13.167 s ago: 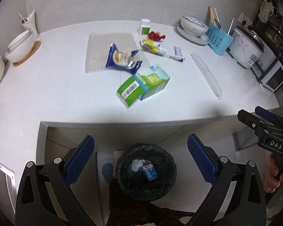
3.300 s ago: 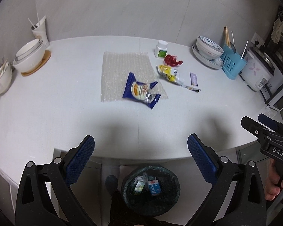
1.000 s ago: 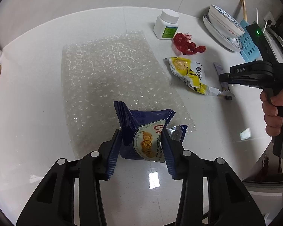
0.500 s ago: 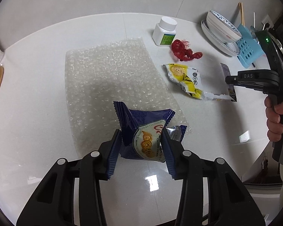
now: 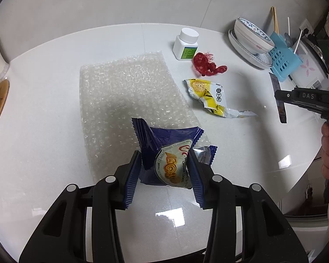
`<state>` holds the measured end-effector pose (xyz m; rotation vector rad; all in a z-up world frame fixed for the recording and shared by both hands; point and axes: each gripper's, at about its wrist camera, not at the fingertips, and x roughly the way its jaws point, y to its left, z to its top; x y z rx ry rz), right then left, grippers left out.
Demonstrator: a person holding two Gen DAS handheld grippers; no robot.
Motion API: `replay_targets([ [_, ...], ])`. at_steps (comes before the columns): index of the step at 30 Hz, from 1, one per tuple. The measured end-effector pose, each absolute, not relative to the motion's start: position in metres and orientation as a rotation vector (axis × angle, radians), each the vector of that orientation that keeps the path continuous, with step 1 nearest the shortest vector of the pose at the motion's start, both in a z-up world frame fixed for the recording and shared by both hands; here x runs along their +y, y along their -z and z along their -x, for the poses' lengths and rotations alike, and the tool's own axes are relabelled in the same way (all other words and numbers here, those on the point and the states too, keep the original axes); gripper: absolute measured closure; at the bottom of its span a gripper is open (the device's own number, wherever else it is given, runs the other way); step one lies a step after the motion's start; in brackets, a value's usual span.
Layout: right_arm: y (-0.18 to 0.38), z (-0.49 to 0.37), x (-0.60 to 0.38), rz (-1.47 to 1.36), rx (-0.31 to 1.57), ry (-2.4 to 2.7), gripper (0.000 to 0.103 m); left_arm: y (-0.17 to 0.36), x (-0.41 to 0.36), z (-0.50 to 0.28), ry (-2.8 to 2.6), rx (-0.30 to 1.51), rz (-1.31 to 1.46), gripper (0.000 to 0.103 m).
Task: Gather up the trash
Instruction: 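Carry the blue packet and purple packet with both tools over the trash bin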
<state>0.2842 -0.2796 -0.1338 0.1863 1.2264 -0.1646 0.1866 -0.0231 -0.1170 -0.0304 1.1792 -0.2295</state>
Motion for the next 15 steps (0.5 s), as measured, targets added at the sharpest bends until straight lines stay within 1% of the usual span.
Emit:
replay_targets([
  [15,0.106,-0.242,-0.281,-0.195,1.171,0.104,0.087,0.098,-0.03,-0.161,0.209,1.14,0.019,0.061],
])
